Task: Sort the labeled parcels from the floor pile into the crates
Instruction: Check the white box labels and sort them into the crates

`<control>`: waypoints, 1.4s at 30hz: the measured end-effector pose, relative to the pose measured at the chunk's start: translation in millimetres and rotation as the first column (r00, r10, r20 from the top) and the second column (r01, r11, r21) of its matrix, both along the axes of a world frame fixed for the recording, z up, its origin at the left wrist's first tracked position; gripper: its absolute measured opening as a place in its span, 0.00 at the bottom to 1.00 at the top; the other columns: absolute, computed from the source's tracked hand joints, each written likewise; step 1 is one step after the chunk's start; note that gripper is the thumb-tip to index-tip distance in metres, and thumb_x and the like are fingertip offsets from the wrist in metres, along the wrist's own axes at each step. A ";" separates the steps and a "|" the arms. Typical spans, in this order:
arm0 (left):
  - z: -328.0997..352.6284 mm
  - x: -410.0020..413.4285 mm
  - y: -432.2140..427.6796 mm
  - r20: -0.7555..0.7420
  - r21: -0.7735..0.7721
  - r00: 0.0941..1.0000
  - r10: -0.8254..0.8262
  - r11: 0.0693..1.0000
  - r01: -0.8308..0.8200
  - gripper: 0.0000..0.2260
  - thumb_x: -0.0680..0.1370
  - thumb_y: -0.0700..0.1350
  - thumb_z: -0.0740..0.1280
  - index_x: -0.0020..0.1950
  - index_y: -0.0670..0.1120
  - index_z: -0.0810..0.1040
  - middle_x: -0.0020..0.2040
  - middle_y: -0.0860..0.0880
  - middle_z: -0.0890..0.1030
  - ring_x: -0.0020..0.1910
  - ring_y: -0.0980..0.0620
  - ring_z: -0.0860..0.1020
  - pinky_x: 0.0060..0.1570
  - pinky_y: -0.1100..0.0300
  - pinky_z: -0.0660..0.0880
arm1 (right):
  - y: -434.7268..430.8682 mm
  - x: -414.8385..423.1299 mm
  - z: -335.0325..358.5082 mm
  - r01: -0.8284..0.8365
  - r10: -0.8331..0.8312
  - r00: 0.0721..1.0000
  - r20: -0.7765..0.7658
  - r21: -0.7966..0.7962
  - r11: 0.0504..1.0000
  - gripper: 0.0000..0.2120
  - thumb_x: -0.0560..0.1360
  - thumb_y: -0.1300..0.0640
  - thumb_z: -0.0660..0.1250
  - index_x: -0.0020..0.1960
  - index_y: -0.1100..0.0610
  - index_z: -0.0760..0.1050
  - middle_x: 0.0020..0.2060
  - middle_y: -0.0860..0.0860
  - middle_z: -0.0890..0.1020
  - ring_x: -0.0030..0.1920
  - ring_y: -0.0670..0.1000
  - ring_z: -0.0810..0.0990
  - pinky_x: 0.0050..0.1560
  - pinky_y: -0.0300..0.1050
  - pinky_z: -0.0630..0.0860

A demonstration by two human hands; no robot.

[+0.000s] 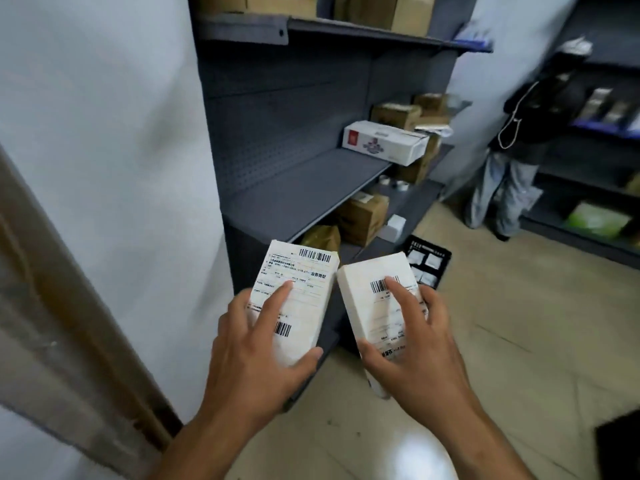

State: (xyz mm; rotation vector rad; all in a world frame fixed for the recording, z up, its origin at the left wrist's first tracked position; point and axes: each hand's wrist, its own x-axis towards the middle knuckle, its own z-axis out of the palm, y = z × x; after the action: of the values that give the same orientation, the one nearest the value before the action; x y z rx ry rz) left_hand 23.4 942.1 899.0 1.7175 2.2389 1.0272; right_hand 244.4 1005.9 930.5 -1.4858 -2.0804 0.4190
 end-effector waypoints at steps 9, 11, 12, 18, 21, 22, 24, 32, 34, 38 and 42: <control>-5.3 51.9 128.1 -0.026 -0.075 0.975 -0.220 0.973 0.218 0.42 0.62 0.73 0.58 0.75 0.70 0.48 0.75 0.52 0.55 0.70 0.48 0.61 0.67 0.47 0.71 | 72.9 64.2 -21.7 0.270 -0.271 0.962 -0.026 -0.038 0.962 0.43 0.68 0.37 0.73 0.77 0.32 0.54 0.74 0.41 0.54 0.74 0.53 0.64 0.65 0.55 0.75; -5.0 72.0 159.9 -0.048 -0.090 0.969 -0.241 0.968 0.236 0.42 0.62 0.72 0.58 0.75 0.69 0.48 0.75 0.53 0.53 0.70 0.49 0.60 0.67 0.49 0.68 | 101.5 84.3 -25.3 0.292 -0.294 0.955 -0.043 -0.039 0.955 0.43 0.67 0.38 0.73 0.76 0.32 0.55 0.74 0.41 0.55 0.73 0.52 0.64 0.65 0.53 0.75; -4.7 82.6 176.7 -0.053 -0.094 0.968 -0.245 0.966 0.239 0.42 0.62 0.72 0.58 0.75 0.69 0.49 0.75 0.53 0.53 0.70 0.49 0.59 0.66 0.49 0.68 | 117.7 94.5 -27.1 0.299 -0.301 0.952 -0.056 -0.043 0.953 0.43 0.67 0.39 0.73 0.76 0.32 0.56 0.73 0.41 0.56 0.73 0.52 0.64 0.65 0.52 0.74; 3.8 149.4 278.1 -0.020 -0.116 0.984 -0.177 0.978 0.173 0.43 0.61 0.69 0.58 0.76 0.68 0.51 0.74 0.54 0.51 0.72 0.50 0.57 0.70 0.50 0.64 | 230.9 156.3 -29.0 0.251 -0.256 0.962 -0.099 -0.058 0.966 0.43 0.67 0.38 0.73 0.76 0.30 0.54 0.74 0.39 0.55 0.74 0.52 0.64 0.64 0.51 0.74; 6.6 175.4 322.9 -0.012 -0.106 0.992 -0.124 0.987 0.122 0.44 0.60 0.71 0.58 0.76 0.69 0.53 0.74 0.55 0.52 0.72 0.49 0.60 0.70 0.48 0.67 | 286.7 184.6 -28.0 0.210 -0.215 0.971 -0.101 -0.056 0.976 0.43 0.68 0.38 0.74 0.76 0.30 0.54 0.73 0.38 0.54 0.73 0.51 0.65 0.63 0.52 0.75; 5.2 181.5 336.6 0.000 -0.111 0.994 -0.107 0.988 0.107 0.43 0.60 0.72 0.58 0.76 0.69 0.53 0.74 0.55 0.53 0.71 0.49 0.62 0.69 0.47 0.69 | 304.6 192.8 -29.4 0.203 -0.208 0.973 -0.101 -0.055 0.978 0.43 0.68 0.38 0.74 0.76 0.30 0.54 0.73 0.38 0.54 0.74 0.52 0.64 0.63 0.52 0.75; -0.2 188.7 361.7 0.022 -0.125 0.996 -0.083 0.988 0.085 0.43 0.60 0.72 0.60 0.75 0.70 0.53 0.74 0.56 0.54 0.70 0.49 0.65 0.67 0.45 0.72 | 340.2 206.4 -33.0 0.210 -0.216 0.971 -0.098 -0.069 0.975 0.43 0.68 0.39 0.75 0.76 0.31 0.55 0.74 0.42 0.55 0.75 0.53 0.62 0.65 0.53 0.73; -38.7 180.4 468.9 0.005 -0.167 1.000 -0.010 0.986 0.011 0.42 0.67 0.64 0.74 0.75 0.68 0.55 0.74 0.55 0.57 0.68 0.48 0.66 0.63 0.49 0.73 | 476.4 223.9 -49.5 0.267 -0.274 0.958 -0.087 -0.085 0.960 0.43 0.68 0.41 0.75 0.77 0.36 0.57 0.73 0.49 0.59 0.72 0.58 0.65 0.67 0.60 0.74; -52.3 176.8 503.3 -0.016 -0.161 0.999 -0.036 0.986 0.033 0.42 0.67 0.64 0.73 0.76 0.67 0.55 0.74 0.53 0.58 0.69 0.49 0.62 0.63 0.53 0.70 | 507.1 223.8 -58.4 0.301 -0.310 0.946 -0.095 -0.099 0.949 0.43 0.68 0.42 0.75 0.77 0.37 0.58 0.73 0.50 0.59 0.72 0.59 0.65 0.67 0.62 0.73; -84.1 170.4 577.0 0.028 -0.175 0.995 -0.094 0.980 0.097 0.43 0.67 0.63 0.75 0.77 0.66 0.56 0.72 0.52 0.62 0.66 0.50 0.61 0.57 0.60 0.62 | 558.3 213.8 -86.4 0.356 -0.366 0.929 -0.053 -0.144 0.924 0.43 0.66 0.40 0.73 0.76 0.37 0.57 0.72 0.49 0.59 0.71 0.59 0.66 0.66 0.63 0.74; -115.2 171.0 646.4 0.055 -0.241 0.988 -0.146 0.958 0.155 0.46 0.66 0.64 0.76 0.78 0.64 0.55 0.70 0.49 0.63 0.66 0.46 0.63 0.59 0.57 0.65 | 603.4 201.5 -109.2 0.392 -0.398 0.917 0.014 -0.208 0.896 0.44 0.66 0.37 0.73 0.76 0.38 0.56 0.73 0.50 0.59 0.70 0.61 0.69 0.64 0.64 0.76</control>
State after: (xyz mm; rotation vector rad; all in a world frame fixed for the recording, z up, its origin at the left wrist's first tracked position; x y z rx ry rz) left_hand 194.4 1588.5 783.9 1.7149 2.0733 0.7103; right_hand 445.9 1609.3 821.3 -1.9598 -1.6885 0.5021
